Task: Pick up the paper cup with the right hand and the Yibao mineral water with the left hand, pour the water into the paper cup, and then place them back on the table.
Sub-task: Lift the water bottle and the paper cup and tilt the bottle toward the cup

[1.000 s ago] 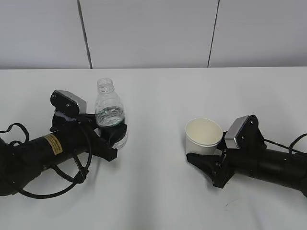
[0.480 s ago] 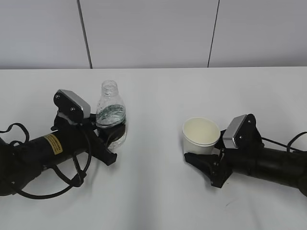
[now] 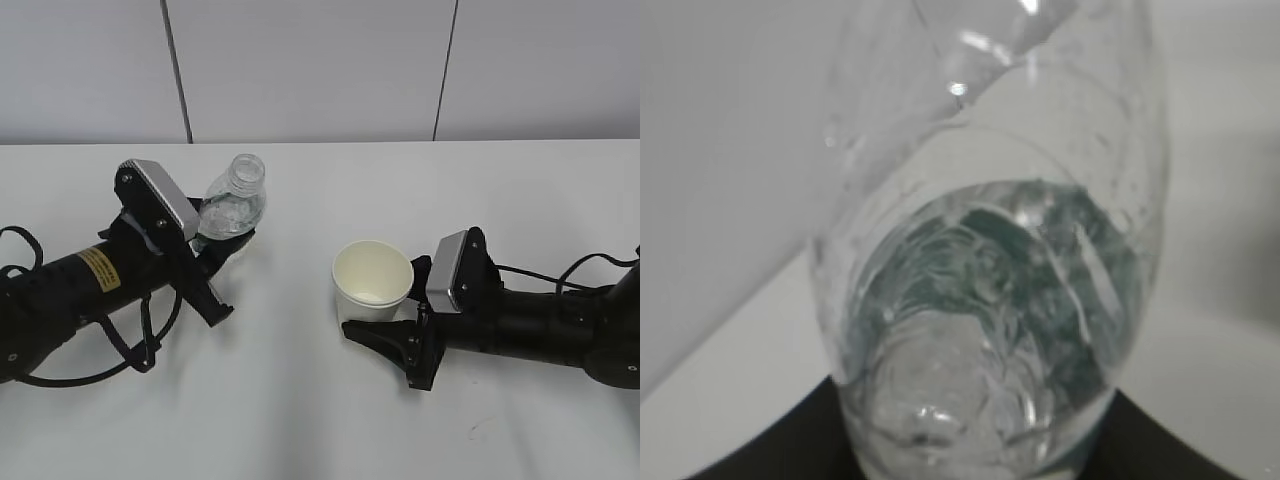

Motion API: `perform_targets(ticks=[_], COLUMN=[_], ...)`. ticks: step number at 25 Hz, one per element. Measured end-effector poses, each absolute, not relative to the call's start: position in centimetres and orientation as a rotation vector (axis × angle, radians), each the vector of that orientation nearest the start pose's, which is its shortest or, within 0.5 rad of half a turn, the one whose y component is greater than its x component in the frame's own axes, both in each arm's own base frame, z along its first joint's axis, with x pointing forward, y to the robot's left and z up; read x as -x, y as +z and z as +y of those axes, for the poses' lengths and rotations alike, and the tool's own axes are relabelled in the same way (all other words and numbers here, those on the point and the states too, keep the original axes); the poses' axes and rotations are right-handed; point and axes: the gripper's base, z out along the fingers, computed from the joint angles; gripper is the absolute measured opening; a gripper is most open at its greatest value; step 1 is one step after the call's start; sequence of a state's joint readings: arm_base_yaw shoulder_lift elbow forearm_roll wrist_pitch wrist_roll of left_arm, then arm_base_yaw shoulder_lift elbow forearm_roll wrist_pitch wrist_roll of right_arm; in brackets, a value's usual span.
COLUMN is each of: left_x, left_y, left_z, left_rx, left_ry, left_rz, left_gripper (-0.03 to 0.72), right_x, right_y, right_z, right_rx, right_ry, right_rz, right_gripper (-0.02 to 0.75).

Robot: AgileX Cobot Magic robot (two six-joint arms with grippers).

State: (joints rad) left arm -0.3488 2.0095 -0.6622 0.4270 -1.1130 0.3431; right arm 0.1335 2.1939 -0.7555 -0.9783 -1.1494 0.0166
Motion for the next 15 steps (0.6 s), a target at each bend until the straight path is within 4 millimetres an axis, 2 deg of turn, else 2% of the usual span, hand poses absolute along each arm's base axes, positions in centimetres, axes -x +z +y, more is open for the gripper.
perform_targets(ticks=[6,11,15], left_x=[-30.4,-30.4,-30.5], left_y=[13.4,13.8,13.9], left_z=[-14.6,-14.6,-14.7], left_rx=[-1.081,-1.197,-1.225], left_ry=[-0.049,0.1,0.142], left_rz=[1.296,1.177,1.141], left_gripper=[0.292,0.286,0.284], right_x=[-31.9,-31.4,-31.0], right_y=[6.9,6.9,6.9], right_z=[12.6,14.0,14.7], right_rx=[1.119,1.149,1.161], right_ry=[0.632,0.671,0.698], right_rz=[1.522,1.507,1.504], right_gripper=[0.524,0.524,0.524])
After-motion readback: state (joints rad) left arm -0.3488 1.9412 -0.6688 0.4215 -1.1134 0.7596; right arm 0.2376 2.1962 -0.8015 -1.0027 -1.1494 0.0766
